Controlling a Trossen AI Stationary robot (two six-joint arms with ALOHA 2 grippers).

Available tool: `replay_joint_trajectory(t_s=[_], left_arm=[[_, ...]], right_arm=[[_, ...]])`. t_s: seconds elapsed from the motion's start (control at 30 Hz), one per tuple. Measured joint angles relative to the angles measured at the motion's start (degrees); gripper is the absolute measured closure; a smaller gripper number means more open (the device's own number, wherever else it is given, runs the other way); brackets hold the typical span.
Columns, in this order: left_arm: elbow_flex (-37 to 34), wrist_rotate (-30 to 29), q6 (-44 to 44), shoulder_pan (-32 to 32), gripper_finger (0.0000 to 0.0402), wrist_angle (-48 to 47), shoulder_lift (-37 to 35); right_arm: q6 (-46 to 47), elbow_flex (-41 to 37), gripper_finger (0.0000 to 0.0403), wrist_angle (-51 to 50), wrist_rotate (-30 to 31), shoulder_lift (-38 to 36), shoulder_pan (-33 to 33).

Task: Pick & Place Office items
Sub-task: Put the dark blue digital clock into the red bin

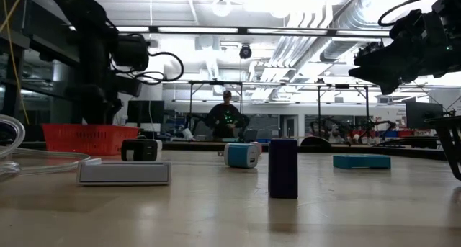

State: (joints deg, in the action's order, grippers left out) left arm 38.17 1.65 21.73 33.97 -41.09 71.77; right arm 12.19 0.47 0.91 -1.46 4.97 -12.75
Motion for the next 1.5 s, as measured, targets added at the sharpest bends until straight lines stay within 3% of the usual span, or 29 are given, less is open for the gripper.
replay_joint_trajectory(t_s=[0.33,1.5], left_arm=[[0.0,1.1,0.58,-0.02,0.0243,1.89,3.81],[0.0,1.64,-0.63,-0.02,0.0231,2.31,3.82]], right_arm=[[0.0,0.0,0.0231,0.0,-0.01,0.0,0.0],[0.0,0.0,0.0231,0.0,-0.02,0.02,-0.02]])
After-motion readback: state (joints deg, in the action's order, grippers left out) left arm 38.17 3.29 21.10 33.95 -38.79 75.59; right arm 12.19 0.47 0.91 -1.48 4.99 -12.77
